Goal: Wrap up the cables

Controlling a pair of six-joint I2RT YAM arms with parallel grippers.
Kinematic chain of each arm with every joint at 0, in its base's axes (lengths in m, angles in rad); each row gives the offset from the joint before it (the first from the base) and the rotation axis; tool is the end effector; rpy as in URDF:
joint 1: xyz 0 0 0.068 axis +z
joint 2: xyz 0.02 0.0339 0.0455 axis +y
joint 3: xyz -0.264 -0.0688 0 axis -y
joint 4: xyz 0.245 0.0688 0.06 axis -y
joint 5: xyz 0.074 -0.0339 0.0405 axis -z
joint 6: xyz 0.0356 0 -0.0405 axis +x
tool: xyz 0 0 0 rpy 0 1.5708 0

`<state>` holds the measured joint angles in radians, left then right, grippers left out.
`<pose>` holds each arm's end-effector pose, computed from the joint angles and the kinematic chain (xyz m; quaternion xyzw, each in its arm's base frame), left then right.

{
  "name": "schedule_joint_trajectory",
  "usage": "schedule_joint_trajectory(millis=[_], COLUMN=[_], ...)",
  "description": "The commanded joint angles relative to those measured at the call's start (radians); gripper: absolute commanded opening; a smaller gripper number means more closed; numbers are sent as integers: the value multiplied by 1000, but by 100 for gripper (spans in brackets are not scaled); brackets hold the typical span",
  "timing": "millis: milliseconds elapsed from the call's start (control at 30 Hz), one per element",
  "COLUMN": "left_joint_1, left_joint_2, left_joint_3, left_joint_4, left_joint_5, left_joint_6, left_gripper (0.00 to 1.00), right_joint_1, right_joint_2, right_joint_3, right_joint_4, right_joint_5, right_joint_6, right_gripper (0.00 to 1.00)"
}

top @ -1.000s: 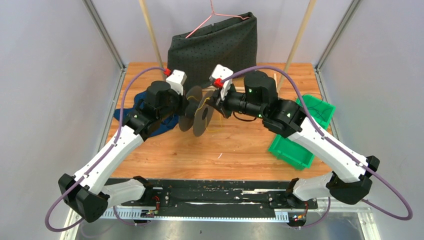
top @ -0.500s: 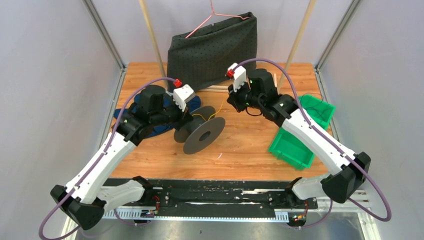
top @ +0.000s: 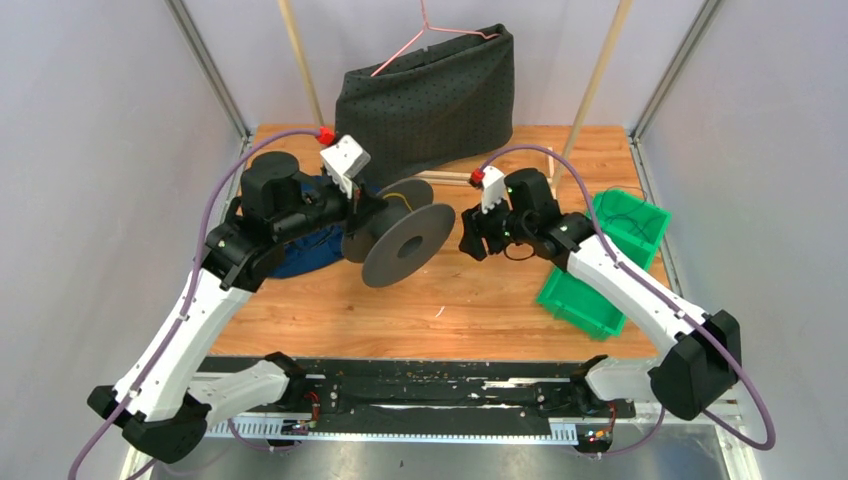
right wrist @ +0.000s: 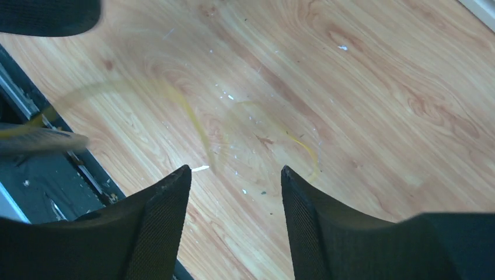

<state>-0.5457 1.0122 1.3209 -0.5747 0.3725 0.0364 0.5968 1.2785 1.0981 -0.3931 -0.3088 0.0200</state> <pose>0.1631 -0.1142 0.4408 0.3318 0.7158 -0.2927 0.5403 0.2308 0.1699 0.3228 -0.3173 0.8110 0.2721 0.4093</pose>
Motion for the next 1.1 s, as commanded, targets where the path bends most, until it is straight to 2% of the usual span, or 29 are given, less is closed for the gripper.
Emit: schedule_joint_trajectory(millis=[0,100,233,433,600,733,1067], left_joint_1=[-3,-3,-3,-3,-3,-3,-4], left_joint_2=[20,32,51,82,109,127,160], left_joint_3=[85,97,136,240,312,343,388], left_joint_4=[103,143,189,187,224,280,355], left_joint_5=[-112,-148,-182,-247,-316,-320,-320], left_joint_6=[-86,-145,-233,-270,-342,-386,-444], left_gripper=[0,0,0,0,0,0,0], right_joint_1=[-69,-114,-155,-157,-154,-148,-130], right_joint_2=[-67,-98,-127,-129,-113,-103,-26], right_joint_3=[-23,-71,-165,-251,-319,-357,-332], right_joint_4=[40,86,199,380,587,693,733], right_joint_5=[-50,-60,-109,-190,-234,-214,-155], right_joint_6=[86,117,168,274,407,415,448], right_gripper=[67,76,78,80,88,88,84])
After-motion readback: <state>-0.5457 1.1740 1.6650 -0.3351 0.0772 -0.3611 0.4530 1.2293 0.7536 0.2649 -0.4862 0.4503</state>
